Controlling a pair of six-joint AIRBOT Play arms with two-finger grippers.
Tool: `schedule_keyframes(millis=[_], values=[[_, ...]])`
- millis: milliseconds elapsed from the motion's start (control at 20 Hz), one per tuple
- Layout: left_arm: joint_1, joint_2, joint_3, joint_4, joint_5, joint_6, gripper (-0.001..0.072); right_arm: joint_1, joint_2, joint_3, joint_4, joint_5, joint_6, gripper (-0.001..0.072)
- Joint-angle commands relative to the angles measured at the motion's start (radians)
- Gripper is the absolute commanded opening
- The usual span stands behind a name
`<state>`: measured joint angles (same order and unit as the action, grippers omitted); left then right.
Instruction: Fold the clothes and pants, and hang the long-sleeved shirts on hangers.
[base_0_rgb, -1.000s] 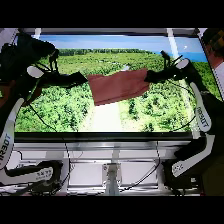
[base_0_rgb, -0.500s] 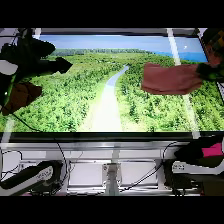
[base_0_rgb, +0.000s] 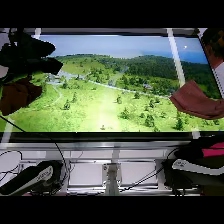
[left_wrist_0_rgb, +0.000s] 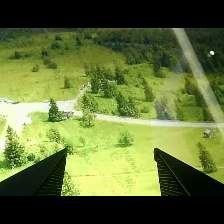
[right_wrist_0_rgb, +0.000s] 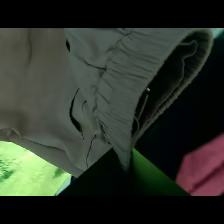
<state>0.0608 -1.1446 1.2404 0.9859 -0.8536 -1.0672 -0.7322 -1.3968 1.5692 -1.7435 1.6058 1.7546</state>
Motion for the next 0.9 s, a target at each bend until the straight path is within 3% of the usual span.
schedule_keyframes(millis=[0, 50, 100, 200, 250, 500, 850], values=[[0.001, 0.003, 0.001, 0.010, 0.001, 0.002, 0.0574, -0.027, 0.000, -0.001, -0.066, 0.101, 0.015, 0.0020], [0.001, 0.003, 0.001, 0.010, 0.001, 0.002, 0.0574, -0.027, 0.000, -0.001, -0.064, 0.103, 0.014, 0.0023], [0.001, 0.003, 0.001, 0.010, 0.001, 0.002, 0.0574, -0.027, 0.000, -0.001, -0.063, 0.105, 0.014, 0.0122], [0.001, 0.003, 0.001, 0.010, 0.001, 0.002, 0.0574, -0.027, 0.000, -0.001, -0.060, 0.109, 0.014, 0.0567], [0.001, 0.003, 0.001, 0.010, 0.001, 0.002, 0.0574, -0.027, 0.000, -0.001, -0.060, 0.109, 0.009, 0.0648], [0.001, 0.003, 0.001, 0.010, 0.001, 0.002, 0.0574, -0.027, 0.000, -0.001, -0.059, 0.079, -0.003, 0.0647], [0.001, 0.003, 0.001, 0.010, 0.001, 0.001, 0.0574, -0.007, 0.001, -0.001, 0.039, -0.111, -0.022, 0.0647]])
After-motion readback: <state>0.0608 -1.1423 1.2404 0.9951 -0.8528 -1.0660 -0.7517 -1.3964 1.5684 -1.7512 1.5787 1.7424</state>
